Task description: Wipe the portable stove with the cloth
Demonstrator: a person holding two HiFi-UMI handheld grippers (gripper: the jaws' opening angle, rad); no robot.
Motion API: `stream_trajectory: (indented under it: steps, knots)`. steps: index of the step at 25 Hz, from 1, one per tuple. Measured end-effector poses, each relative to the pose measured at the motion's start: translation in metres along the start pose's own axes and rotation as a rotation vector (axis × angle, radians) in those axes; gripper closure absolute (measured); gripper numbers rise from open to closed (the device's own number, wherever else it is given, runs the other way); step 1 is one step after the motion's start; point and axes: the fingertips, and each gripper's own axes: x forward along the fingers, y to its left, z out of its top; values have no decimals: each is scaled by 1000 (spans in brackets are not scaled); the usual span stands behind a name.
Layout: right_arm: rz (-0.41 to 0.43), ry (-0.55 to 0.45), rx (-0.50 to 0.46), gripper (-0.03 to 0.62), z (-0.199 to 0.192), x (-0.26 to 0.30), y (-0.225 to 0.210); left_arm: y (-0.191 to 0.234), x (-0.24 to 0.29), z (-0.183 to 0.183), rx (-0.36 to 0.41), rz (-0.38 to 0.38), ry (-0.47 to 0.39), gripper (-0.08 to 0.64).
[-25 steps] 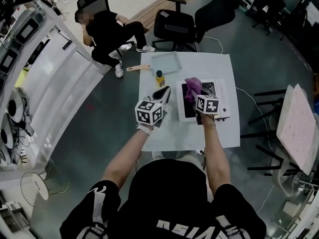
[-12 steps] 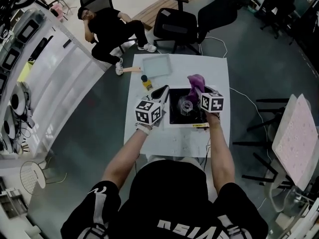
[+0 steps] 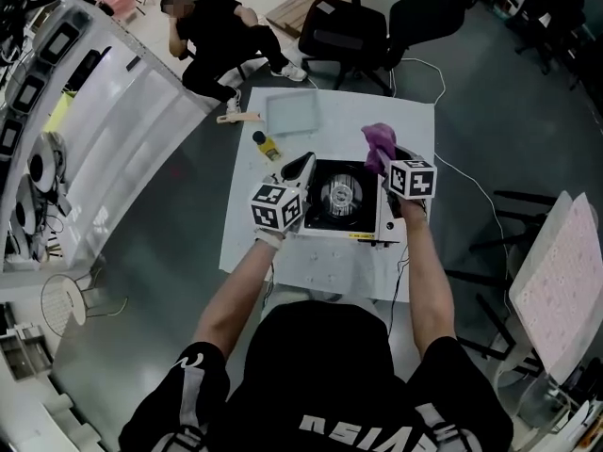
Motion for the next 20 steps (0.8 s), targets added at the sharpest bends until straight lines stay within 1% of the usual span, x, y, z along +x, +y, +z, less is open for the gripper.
stream_trajectory:
  steps: [4,9,13,20]
  knots:
    - [31,4,-4,491,5,8,-2,0,6,0,-3,22,0,554]
    - [52,24,-27,491,7,23,-1,7,7,-1,-7,41,-2,554]
    - [65,43,-57,491,13,40,8,23,5,-2,-9,53,0,554]
    - [107,82,-133,491,22,75,24,58,7,-8,-46,81,-4,554]
